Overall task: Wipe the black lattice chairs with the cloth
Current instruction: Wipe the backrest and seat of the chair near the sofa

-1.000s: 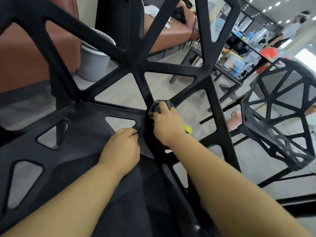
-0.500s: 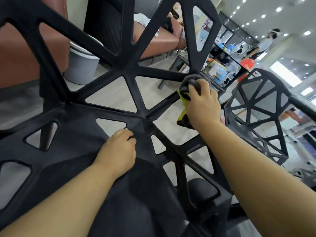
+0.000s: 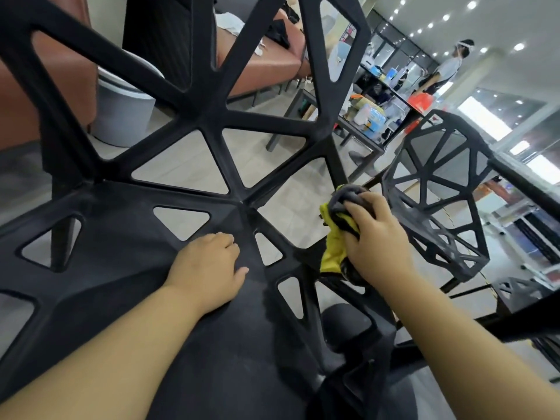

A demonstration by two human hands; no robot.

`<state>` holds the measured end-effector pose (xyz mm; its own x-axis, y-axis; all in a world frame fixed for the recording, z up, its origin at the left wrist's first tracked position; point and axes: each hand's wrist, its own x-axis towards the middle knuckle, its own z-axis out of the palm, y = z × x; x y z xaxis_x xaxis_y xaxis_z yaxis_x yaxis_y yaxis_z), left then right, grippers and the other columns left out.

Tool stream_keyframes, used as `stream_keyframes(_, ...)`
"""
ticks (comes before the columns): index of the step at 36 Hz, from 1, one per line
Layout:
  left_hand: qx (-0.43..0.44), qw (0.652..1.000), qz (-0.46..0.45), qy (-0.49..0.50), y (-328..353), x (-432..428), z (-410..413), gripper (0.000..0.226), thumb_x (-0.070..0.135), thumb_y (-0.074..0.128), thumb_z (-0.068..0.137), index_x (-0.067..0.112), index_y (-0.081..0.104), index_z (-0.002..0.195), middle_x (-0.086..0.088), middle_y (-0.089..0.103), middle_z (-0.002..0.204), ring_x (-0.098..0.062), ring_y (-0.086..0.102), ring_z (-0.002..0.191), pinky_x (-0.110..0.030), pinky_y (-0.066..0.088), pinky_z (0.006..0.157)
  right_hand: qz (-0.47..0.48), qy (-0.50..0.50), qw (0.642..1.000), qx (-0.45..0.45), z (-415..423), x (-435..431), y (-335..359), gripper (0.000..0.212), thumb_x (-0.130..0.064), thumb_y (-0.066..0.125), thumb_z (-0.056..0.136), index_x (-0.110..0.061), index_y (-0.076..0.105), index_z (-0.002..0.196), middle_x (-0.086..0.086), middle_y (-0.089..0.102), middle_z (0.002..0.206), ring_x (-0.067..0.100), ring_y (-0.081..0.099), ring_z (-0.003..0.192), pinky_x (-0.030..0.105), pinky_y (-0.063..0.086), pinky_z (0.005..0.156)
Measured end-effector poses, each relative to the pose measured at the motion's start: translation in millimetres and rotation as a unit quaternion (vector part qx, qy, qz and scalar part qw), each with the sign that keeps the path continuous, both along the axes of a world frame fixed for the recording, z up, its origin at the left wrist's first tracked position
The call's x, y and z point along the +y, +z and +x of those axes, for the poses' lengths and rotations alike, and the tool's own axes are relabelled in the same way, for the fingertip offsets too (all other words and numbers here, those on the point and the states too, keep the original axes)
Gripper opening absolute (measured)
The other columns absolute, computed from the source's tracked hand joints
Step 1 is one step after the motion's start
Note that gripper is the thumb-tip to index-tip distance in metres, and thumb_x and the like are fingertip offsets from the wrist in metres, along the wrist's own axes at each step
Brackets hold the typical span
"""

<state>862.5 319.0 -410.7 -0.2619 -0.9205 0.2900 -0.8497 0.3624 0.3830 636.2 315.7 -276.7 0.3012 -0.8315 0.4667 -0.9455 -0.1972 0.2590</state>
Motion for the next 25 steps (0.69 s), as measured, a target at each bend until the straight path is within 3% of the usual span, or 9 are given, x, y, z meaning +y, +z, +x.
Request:
stream_keyframes(2, -0.013, 1.0, -0.016, 0.004, 0.6, 0.8, -1.6, 0.031, 0.04, 0.082, 0.059, 0.013, 0.07, 0.067, 0.001, 0.065, 0.072, -0.02, 0.061, 0.062, -0.028, 0.052, 0.059, 0.002, -0.011, 1.0, -0.016, 3.2, -10.2, 3.5, 0.04, -0.005, 0.071, 0.074, -0.005, 0.067, 0.113, 0.016, 0.054, 0.123, 0.041, 0.06, 0.09, 0.045, 0.054, 0.073)
stream_keyframes(5, -0.016, 0.999, -0.032, 0.012, 2.4, 3.2, -1.7, 0.03, 0.041, 0.08, 0.061, 0.014, 0.07, 0.067, 0.003, 0.063, 0.069, -0.019, 0.059, 0.061, -0.027, 0.049, 0.056, -0.019, -0.038, 0.998, -0.049, 13.5, -22.9, 2.2, 0.04, -0.006, 0.066, 0.077, -0.005, 0.063, 0.117, 0.016, 0.051, 0.127, 0.042, 0.056, 0.093, 0.048, 0.052, 0.075)
stream_keyframes(10, 0.0, 0.999, -0.02, 0.027, 2.2, 5.3, 1.8, 0.025, 0.034, 0.082, 0.063, 0.013, 0.073, 0.074, 0.003, 0.066, 0.078, -0.02, 0.062, 0.067, -0.027, 0.05, 0.056, 0.001, -0.009, 1.0, -0.022, 20.1, 0.9, -34.7, 0.031, -0.007, 0.071, 0.072, -0.004, 0.068, 0.103, 0.017, 0.057, 0.117, 0.038, 0.056, 0.077, 0.042, 0.052, 0.056)
stream_keyframes(13, 0.014, 1.0, -0.001, 0.026, 2.0, 7.0, 4.7, 0.024, 0.029, 0.076, 0.071, 0.012, 0.075, 0.087, 0.002, 0.069, 0.095, -0.022, 0.064, 0.083, -0.03, 0.051, 0.067, 0.052, -0.005, 0.999, -0.014, 20.6, 30.2, -58.5, 0.03, -0.015, 0.07, 0.07, -0.007, 0.07, 0.099, 0.013, 0.06, 0.114, 0.035, 0.059, 0.071, 0.031, 0.046, 0.049)
stream_keyframes(16, 0.028, 0.999, 0.01, 0.025, 2.6, 8.3, 7.1, 0.029, 0.029, 0.067, 0.082, 0.011, 0.072, 0.104, 0.0, 0.065, 0.115, -0.023, 0.059, 0.104, -0.033, 0.049, 0.082, 0.082, -0.025, 0.995, -0.043, 20.9, 45.1, -60.9, 0.036, -0.032, 0.05, 0.079, -0.011, 0.072, 0.099, 0.009, 0.061, 0.11, 0.034, 0.063, 0.077, 0.034, 0.052, 0.051)
stream_keyframes(20, 0.022, 0.999, 0.037, 0.031, 9.1, 11.3, 5.8, 0.039, 0.035, 0.053, 0.091, 0.012, 0.062, 0.12, 0.0, 0.05, 0.133, -0.021, 0.041, 0.127, -0.033, 0.041, 0.094, 0.101, 0.003, 0.993, -0.058, 15.0, 46.9, -58.7, 0.034, -0.029, 0.059, 0.074, -0.015, 0.072, 0.102, 0.005, 0.062, 0.11, 0.032, 0.064, 0.08, 0.037, 0.055, 0.058)
stream_keyframes(23, -0.006, 0.997, 0.064, 0.035, 9.3, 10.3, 2.9, 0.051, 0.041, 0.04, 0.096, 0.013, 0.042, 0.138, 0.0, 0.031, 0.149, -0.018, 0.017, 0.142, -0.03, 0.022, 0.111, 0.117, 0.023, 0.993, -0.008, 21.7, 33.7, -58.8, 0.03, -0.031, 0.056, 0.079, -0.015, 0.072, 0.099, 0.006, 0.062, 0.107, 0.03, 0.062, 0.074, 0.036, 0.052, 0.052)
stream_keyframes(25, -0.026, 0.997, 0.071, 0.029, 7.7, 9.5, 1.7, 0.055, 0.042, 0.033, 0.098, 0.014, 0.031, 0.144, 0.001, 0.023, 0.153, -0.016, 0.013, 0.144, -0.028, 0.014, 0.114, 0.151, 0.032, 0.988, 0.017, 32.8, 16.3, -63.6, 0.024, -0.024, 0.069, 0.075, -0.011, 0.071, 0.095, 0.01, 0.061, 0.104, 0.034, 0.061, 0.071, 0.038, 0.051, 0.05)
